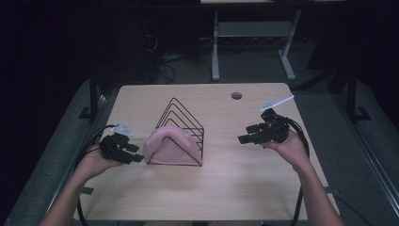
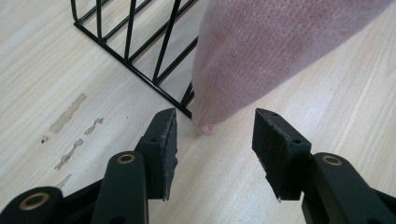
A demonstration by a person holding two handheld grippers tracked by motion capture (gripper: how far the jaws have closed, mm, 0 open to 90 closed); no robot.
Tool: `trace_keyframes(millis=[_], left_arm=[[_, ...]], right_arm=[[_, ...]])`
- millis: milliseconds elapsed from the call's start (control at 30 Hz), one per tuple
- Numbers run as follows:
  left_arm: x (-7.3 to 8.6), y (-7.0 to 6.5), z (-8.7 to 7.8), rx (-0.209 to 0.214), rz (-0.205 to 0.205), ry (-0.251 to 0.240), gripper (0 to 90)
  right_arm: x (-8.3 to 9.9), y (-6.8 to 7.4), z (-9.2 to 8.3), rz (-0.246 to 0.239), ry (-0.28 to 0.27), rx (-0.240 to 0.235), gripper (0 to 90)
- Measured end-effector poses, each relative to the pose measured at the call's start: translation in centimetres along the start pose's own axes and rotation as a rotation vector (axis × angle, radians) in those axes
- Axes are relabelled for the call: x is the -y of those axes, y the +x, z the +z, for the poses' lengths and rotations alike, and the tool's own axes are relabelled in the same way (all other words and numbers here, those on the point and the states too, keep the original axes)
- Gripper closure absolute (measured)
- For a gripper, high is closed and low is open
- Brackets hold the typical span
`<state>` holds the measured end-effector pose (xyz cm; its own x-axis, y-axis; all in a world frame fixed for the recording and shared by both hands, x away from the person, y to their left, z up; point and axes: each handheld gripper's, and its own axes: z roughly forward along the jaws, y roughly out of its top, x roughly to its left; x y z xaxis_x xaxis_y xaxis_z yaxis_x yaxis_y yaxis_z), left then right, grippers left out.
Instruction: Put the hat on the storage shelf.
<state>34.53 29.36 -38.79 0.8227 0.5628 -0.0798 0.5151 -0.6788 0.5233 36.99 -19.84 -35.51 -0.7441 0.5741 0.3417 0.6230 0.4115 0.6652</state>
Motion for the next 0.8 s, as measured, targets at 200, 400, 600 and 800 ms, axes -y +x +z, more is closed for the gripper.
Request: trace_keyframes(millis=[200,400,600,800], left_arm=[[0.1,0.1,0.1,-0.007,-0.008,-0.007,47.6],[0.0,0.0,0.0,-0.01,-0.001,-0.009,46.6],[0.4,-0.1,0.0,-0.019,-0.009,-0.013,44.8],[0.8,-0.2,0.1,-0.027,-0.012,-0.008,41.9]], right_arm=[[1.4,-0.7,-0.6,0.024,-0.002,0.013,31.3],[2.9,-1.3,-1.1,0.051,-0.007,0.025,31.3],[4.3,-1.7,-1.4,0.067,0.005,0.047,31.1],[5.8,-1.8,-1.6,0.073,0.009,0.069,30.1]])
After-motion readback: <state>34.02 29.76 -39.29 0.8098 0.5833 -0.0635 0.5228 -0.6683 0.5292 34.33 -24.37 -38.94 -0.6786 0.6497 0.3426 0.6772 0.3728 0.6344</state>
